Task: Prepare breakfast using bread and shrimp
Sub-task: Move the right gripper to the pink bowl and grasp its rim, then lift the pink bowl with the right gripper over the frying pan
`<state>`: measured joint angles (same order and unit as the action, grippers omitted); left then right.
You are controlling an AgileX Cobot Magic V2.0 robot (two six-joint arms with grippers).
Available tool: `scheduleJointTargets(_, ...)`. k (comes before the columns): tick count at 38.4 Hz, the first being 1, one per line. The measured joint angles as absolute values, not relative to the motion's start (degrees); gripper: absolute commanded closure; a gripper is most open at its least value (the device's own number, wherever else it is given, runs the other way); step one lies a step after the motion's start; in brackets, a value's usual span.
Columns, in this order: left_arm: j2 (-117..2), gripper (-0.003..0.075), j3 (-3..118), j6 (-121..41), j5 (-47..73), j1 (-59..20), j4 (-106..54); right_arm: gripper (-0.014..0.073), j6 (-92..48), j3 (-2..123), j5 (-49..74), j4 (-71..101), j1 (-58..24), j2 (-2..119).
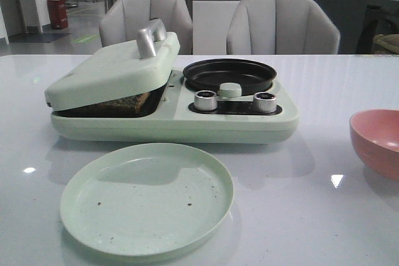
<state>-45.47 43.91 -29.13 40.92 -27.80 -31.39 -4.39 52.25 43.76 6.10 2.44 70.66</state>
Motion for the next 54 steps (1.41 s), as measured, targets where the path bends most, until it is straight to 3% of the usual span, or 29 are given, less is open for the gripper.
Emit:
scheduleJointTargets(10, -45.5, 0.0619, 43.9, -29.1, 40.9, -27.8, -31.4, 0.0202, -4.2, 57.0, 42.2, 4.5, 8.5, 82.3)
scheduleJointTargets(30, -45.5, 0.0619, 43.9, -29.1, 40.8, -27.8, -31.4, 0.0203, -4.2, 60.9, 35.6, 0.4, 9.0, 97.9)
scheduleJointTargets(45, -45.5, 0.0619, 43.9, -29.1, 40.8, -27.8, -31.4, 0.0537, -4.1, 61.3, 36.3, -0.5, 9.0, 99.7)
scheduleJointTargets(48, -45.5, 0.0619, 43.9, -29.1, 40.8, -27.8, -31.4, 0.0580, -4.1, 61.4, 36.6, -0.5, 9.0, 99.7)
scheduleJointTargets(54, -45.5, 0.0619, 43.9, -29.1, 40.8, -27.8, -31.4, 0.0573, -4.1, 66.3, 42.8, -1.1, 7.6, 99.0)
